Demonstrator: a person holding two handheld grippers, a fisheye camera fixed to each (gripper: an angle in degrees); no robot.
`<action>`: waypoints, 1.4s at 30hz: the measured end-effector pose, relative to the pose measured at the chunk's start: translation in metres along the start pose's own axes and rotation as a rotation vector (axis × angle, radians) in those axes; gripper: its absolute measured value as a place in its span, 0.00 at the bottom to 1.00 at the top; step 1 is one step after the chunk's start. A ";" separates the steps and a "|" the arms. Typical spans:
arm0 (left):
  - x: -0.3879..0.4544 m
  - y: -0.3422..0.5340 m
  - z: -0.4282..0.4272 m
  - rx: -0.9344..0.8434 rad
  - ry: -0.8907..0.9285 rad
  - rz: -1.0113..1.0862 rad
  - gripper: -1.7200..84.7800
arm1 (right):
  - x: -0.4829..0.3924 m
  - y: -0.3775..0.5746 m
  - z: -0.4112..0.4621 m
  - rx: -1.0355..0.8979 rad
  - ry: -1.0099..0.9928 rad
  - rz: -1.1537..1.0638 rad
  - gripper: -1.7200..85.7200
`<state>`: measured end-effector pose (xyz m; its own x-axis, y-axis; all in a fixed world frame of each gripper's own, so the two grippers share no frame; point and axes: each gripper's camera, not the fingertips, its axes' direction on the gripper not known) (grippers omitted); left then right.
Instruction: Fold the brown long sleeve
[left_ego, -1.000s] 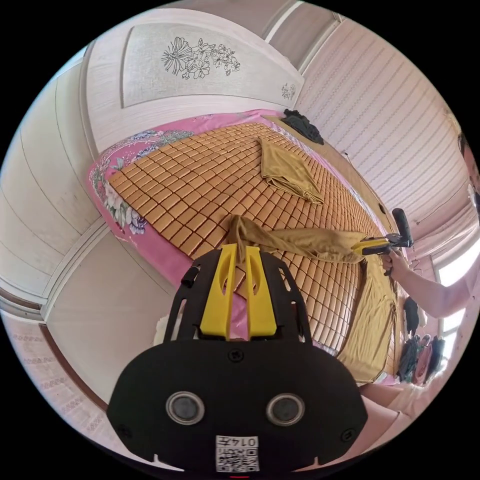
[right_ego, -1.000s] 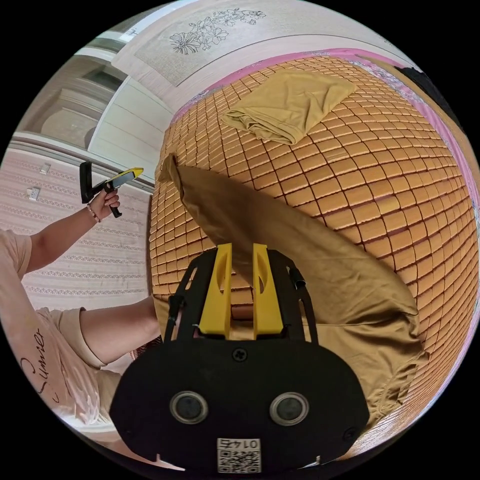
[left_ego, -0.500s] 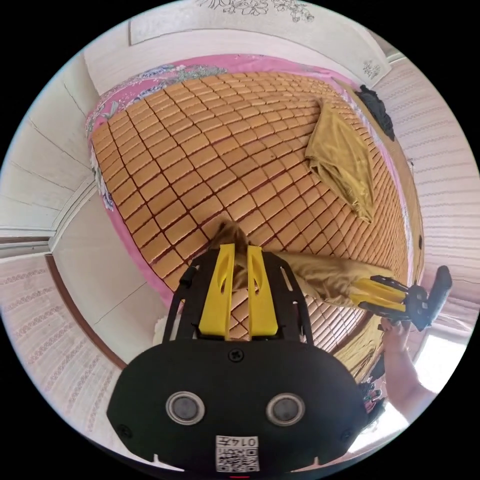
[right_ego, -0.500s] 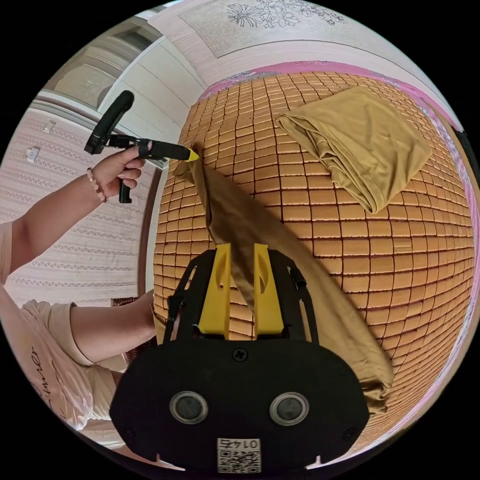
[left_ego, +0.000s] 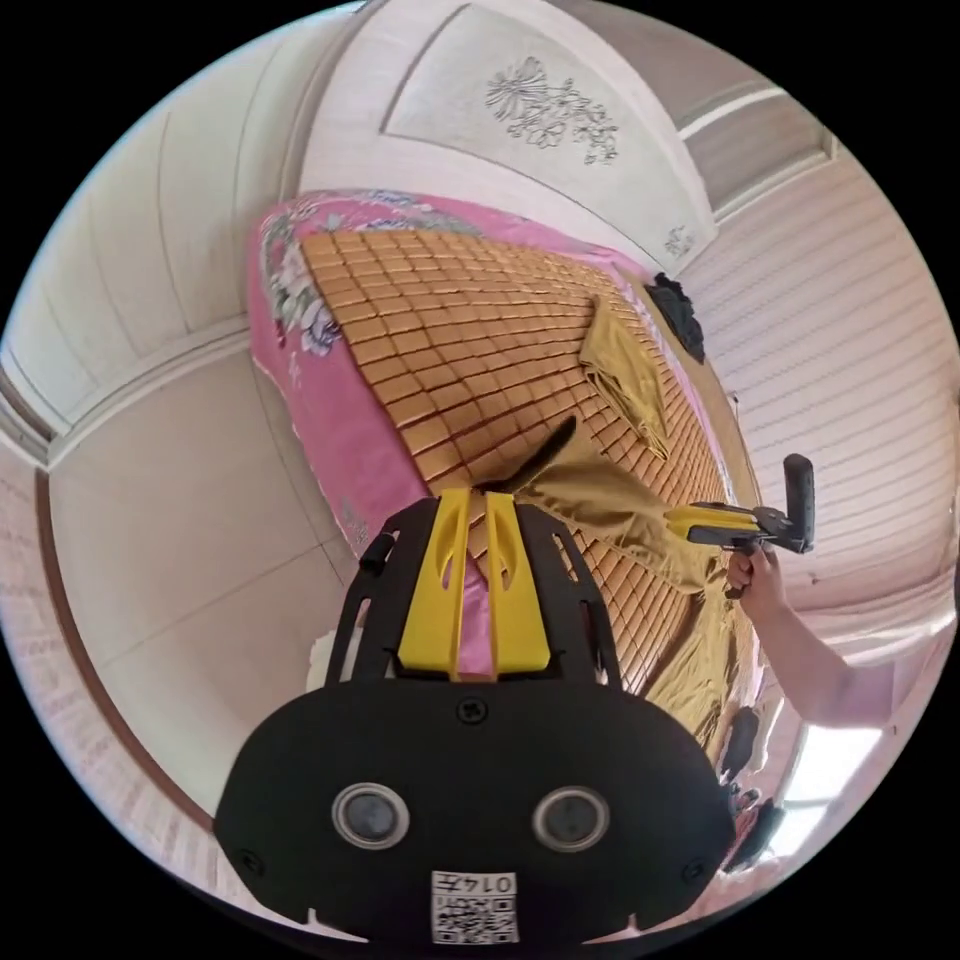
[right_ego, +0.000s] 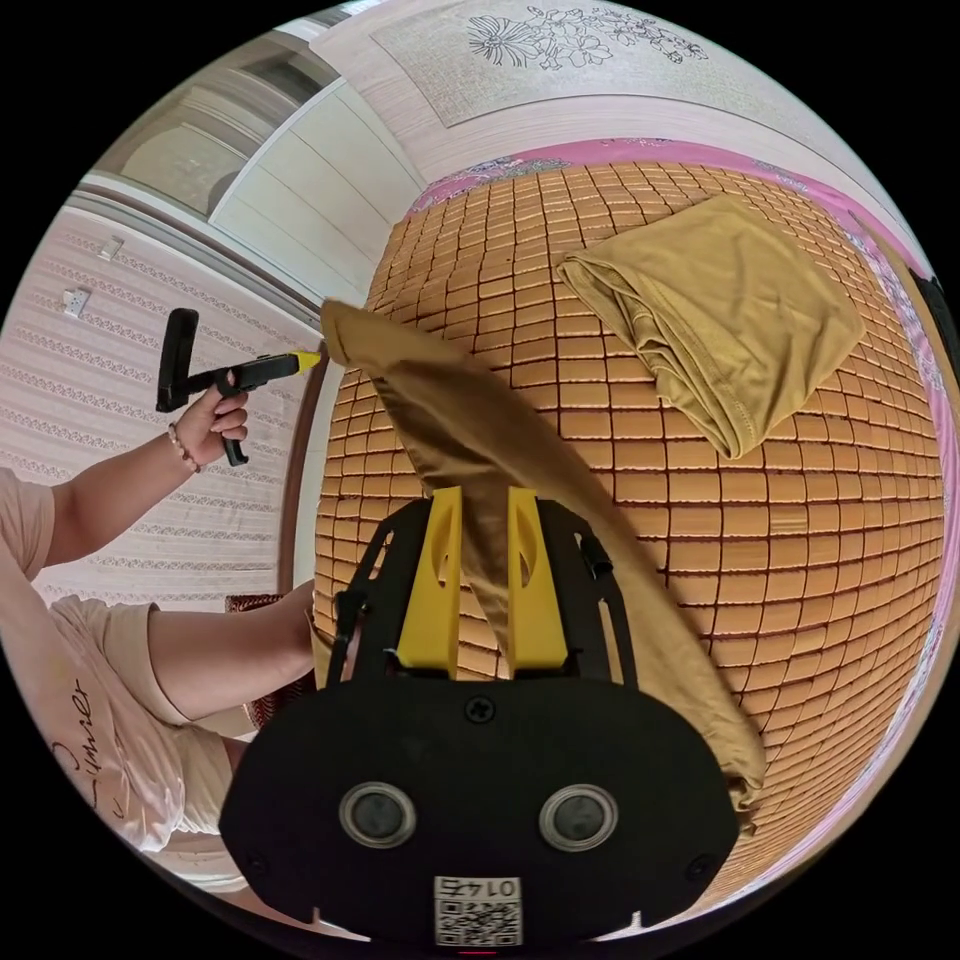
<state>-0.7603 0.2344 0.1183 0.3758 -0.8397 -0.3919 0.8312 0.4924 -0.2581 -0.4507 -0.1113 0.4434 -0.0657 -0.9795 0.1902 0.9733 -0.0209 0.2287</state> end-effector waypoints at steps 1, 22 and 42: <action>-0.006 0.001 0.004 -0.005 0.009 -0.044 0.04 | 0.000 -0.001 0.000 -0.003 0.006 0.001 0.10; 0.111 -0.092 0.106 -0.193 -0.386 0.300 0.03 | 0.017 0.004 -0.016 0.049 0.048 0.104 0.09; 0.158 -0.061 0.181 -0.214 -0.297 0.371 0.01 | 0.044 0.105 -0.038 -0.015 0.238 0.357 0.02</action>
<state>-0.6774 0.0308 0.2321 0.7553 -0.6129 -0.2322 0.5290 0.7792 -0.3361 -0.3426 -0.1643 0.4391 0.3267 -0.9447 0.0288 0.9290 0.3266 0.1743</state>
